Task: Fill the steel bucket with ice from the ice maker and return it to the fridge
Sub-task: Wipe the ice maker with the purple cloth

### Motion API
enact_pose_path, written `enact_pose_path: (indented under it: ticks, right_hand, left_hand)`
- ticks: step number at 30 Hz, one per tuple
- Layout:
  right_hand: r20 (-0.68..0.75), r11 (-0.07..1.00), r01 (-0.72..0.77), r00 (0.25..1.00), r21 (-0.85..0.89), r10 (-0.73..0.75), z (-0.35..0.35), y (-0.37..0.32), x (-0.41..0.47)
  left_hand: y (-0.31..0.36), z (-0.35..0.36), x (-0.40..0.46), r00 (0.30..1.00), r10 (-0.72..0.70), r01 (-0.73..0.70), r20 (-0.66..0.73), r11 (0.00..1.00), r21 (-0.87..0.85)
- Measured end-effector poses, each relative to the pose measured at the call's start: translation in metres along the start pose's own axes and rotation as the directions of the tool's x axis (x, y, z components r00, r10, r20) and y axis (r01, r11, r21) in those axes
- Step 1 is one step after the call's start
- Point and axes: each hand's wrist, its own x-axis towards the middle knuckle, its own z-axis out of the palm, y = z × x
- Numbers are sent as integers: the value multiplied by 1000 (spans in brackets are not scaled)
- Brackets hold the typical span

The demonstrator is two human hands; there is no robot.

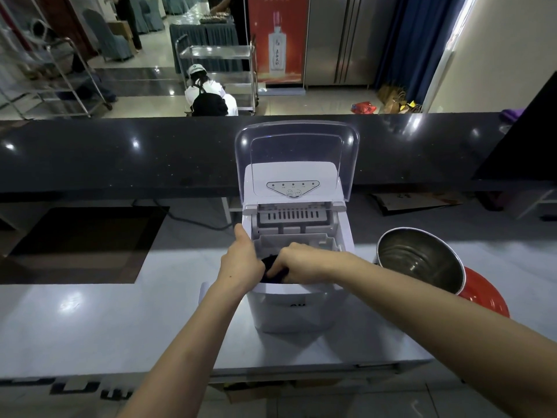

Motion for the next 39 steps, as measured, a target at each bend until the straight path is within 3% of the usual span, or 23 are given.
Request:
enact_pose_path:
  ticks: [6, 11, 14, 20, 26, 32, 36, 39]
  right_hand:
    - [206, 953, -69, 969, -296, 134, -28, 12, -21]
    - [40, 904, -52, 996, -425, 76, -17, -11, -15]
    - [-107, 928, -71, 994, -365, 34, -22, -10, -15]
    - [-341, 963, -185, 934, -196, 110, -22, -2, -9]
    - [-120, 986, -86, 990, -142, 69, 4, -10, 10]
    - [180, 958, 40, 984, -283, 12, -24, -15, 2]
    - [70, 822, 66, 997, -566, -32, -30, -26, -2]
    - [-9, 659, 139, 976, -739, -217, -22, -25, -2]
  left_hand:
    - [1, -2, -2, 1000, -12, 13, 11, 1000, -24]
    - [0, -2, -2, 1000, -13, 13, 10, 1000, -6]
    - [0, -3, -2, 1000, -18, 18, 21, 1000, -6]
    - [0, -4, -2, 1000, -19, 20, 24, 1000, -18]
    - [2, -7, -4, 999, -12, 13, 31, 1000, -17]
    - [3, -5, -4, 999, -31, 31, 21, 999, -36]
    - [3, -4, -3, 999, -38, 39, 22, 999, -37]
    - [3, -2, -1, 999, -37, 37, 20, 999, -29]
